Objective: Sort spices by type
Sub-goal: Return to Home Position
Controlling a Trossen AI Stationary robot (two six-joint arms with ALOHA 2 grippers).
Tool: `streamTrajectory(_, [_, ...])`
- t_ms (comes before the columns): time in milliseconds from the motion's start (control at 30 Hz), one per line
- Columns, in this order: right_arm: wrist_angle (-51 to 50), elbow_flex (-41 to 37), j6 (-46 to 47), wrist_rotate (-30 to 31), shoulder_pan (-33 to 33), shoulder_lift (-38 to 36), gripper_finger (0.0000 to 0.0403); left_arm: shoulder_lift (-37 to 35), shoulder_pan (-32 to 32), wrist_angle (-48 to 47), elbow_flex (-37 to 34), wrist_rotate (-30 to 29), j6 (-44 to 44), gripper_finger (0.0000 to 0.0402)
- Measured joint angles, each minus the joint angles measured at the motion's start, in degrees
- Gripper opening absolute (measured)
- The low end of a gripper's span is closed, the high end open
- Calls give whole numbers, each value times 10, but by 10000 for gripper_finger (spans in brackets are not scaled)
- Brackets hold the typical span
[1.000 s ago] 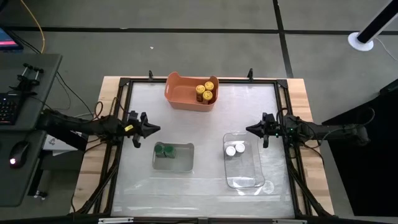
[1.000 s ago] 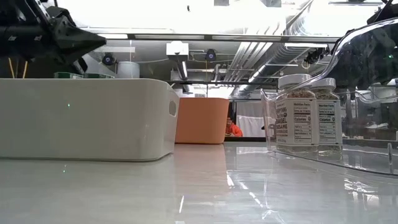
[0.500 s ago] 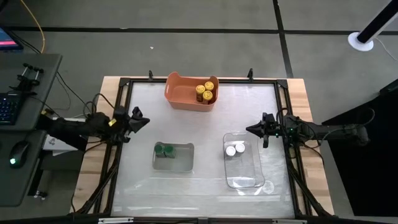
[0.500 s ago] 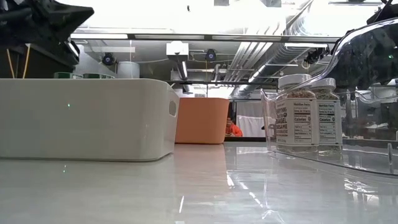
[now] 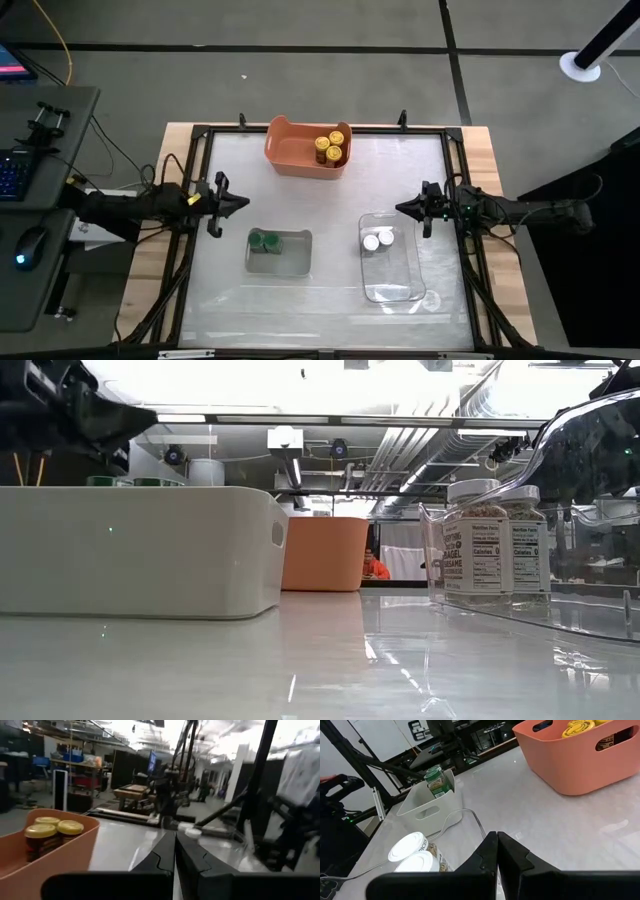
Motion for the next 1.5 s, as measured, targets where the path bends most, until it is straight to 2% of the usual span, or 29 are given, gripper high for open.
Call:
streamTrajectory(300, [0,0,0,0,0,0,1,0,16,-34,0,4,20,0])
streamTrajectory(1267, [0,0,0,0,0,0,1,0,30,-35,0,-2,20,0])
streamTrajectory(1400, [0,0,0,0,13,-29,1,0,30,-35,0,-2,20,0])
streamTrajectory(1500, [0,0,-77,1,17,-81,1,0,30,-35,0,-2,20,0])
